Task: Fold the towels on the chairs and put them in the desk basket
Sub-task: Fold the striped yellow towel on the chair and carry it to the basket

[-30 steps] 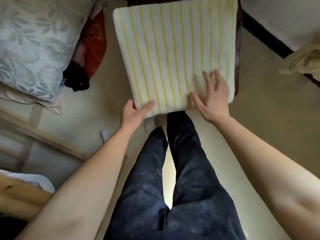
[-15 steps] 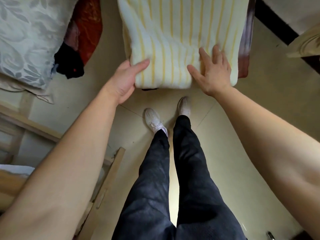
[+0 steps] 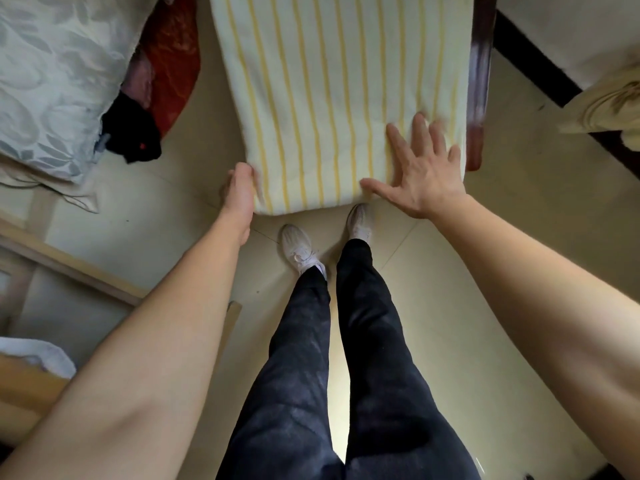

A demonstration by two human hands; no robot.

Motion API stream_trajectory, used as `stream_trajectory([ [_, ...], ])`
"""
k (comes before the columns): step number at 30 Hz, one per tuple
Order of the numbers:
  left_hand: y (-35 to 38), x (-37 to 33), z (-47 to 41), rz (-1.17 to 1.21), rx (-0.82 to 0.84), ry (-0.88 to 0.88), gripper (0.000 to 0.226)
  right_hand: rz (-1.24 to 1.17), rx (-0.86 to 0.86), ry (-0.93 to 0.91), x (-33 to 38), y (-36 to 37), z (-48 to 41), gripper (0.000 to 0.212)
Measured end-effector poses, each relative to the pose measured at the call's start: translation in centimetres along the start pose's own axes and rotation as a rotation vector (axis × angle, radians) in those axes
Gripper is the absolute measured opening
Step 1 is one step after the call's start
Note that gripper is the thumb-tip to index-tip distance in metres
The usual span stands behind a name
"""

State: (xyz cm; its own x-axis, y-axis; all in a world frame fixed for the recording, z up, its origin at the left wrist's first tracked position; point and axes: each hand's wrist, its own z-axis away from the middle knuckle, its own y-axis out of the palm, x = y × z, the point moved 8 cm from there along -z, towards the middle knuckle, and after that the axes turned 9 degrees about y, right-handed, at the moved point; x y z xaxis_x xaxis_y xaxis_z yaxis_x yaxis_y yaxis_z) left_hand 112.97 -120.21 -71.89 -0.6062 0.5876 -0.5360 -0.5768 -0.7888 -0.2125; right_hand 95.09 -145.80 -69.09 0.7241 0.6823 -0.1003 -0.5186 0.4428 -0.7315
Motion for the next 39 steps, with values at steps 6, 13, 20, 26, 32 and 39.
stream_trajectory([
  [6, 5.5, -2.9, 0.4, -0.276, 0.027, 0.137, 0.084, -0.051, -0.085, 0.044, -3.4, -0.6, -0.4, 0.096],
  [13, 4.8, -3.8, -0.3, -0.276, -0.343, 0.105, 0.035, -0.254, -0.310, -0.027, -3.8, -3.7, -0.8, 0.064],
  [20, 11.5, -19.3, -1.2, -1.125, -0.378, 0.879, 0.057, -0.158, -0.399, -0.030, 0.7, -9.1, -7.8, 0.071],
  [26, 12.6, -20.1, -10.4, -1.382, -0.173, 0.920, 0.072, -0.111, -0.365, -0.016, -2.1, -9.4, -14.0, 0.092],
  [32, 13.0, -20.1, -10.6, -1.394, -0.284, 0.949, 0.071, -0.129, -0.379, -0.010, -1.9, -8.7, -14.9, 0.092],
  [39, 12.4, -19.2, -9.5, -1.379, -0.262, 0.762, 0.077, -0.418, -0.449, 0.096, -2.2, -7.0, -9.9, 0.082],
])
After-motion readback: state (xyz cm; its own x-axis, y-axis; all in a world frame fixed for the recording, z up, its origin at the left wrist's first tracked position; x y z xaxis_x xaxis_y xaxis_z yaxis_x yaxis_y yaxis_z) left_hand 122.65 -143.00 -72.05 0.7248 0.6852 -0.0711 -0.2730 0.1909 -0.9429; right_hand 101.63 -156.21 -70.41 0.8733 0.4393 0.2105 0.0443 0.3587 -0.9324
